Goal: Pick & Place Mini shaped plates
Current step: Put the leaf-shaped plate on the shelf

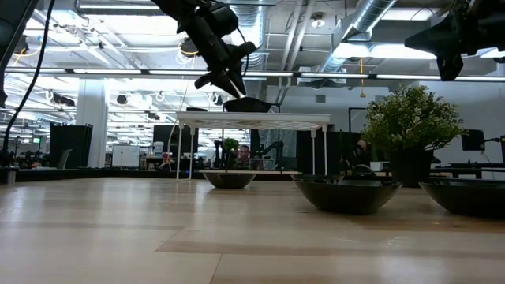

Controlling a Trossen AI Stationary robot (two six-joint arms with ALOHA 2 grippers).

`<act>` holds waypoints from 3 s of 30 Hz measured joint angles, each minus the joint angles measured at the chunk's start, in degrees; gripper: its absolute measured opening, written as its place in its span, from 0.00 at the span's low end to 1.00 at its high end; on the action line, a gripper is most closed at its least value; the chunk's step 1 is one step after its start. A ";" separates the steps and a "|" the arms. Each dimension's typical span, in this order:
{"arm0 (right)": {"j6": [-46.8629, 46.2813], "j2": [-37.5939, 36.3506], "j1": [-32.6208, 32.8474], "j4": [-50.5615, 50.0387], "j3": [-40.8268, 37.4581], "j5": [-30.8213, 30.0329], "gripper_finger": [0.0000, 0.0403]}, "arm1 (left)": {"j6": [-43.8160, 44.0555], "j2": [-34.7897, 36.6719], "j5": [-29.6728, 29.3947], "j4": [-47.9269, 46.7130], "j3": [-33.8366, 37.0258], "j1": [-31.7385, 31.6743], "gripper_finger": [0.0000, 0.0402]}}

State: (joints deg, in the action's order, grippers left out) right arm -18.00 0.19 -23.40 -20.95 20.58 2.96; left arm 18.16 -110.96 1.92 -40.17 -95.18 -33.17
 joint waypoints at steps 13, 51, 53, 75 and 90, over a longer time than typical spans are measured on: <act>0.00 0.01 0.00 -0.01 0.02 0.00 0.01 | 0.58 7.91 -0.38 0.33 -0.02 4.20 0.32; -6.42 0.02 0.13 0.54 0.00 0.34 0.01 | 18.24 31.78 -7.07 29.39 45.79 27.41 0.32; -6.97 0.16 0.13 1.03 0.00 1.19 0.01 | 18.20 35.27 -7.06 32.29 49.78 26.74 0.32; -4.11 8.22 1.64 11.13 -0.02 3.06 0.01 | 25.65 37.16 -6.25 40.22 61.19 26.72 0.27; -3.96 8.22 1.64 9.97 -0.02 3.04 0.01 | 33.42 21.24 -7.51 26.48 49.09 25.41 0.31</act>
State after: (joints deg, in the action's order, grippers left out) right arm -21.96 8.40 -21.76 -10.98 20.56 6.00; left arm 51.58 -89.72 -5.59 -13.69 -46.09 -7.76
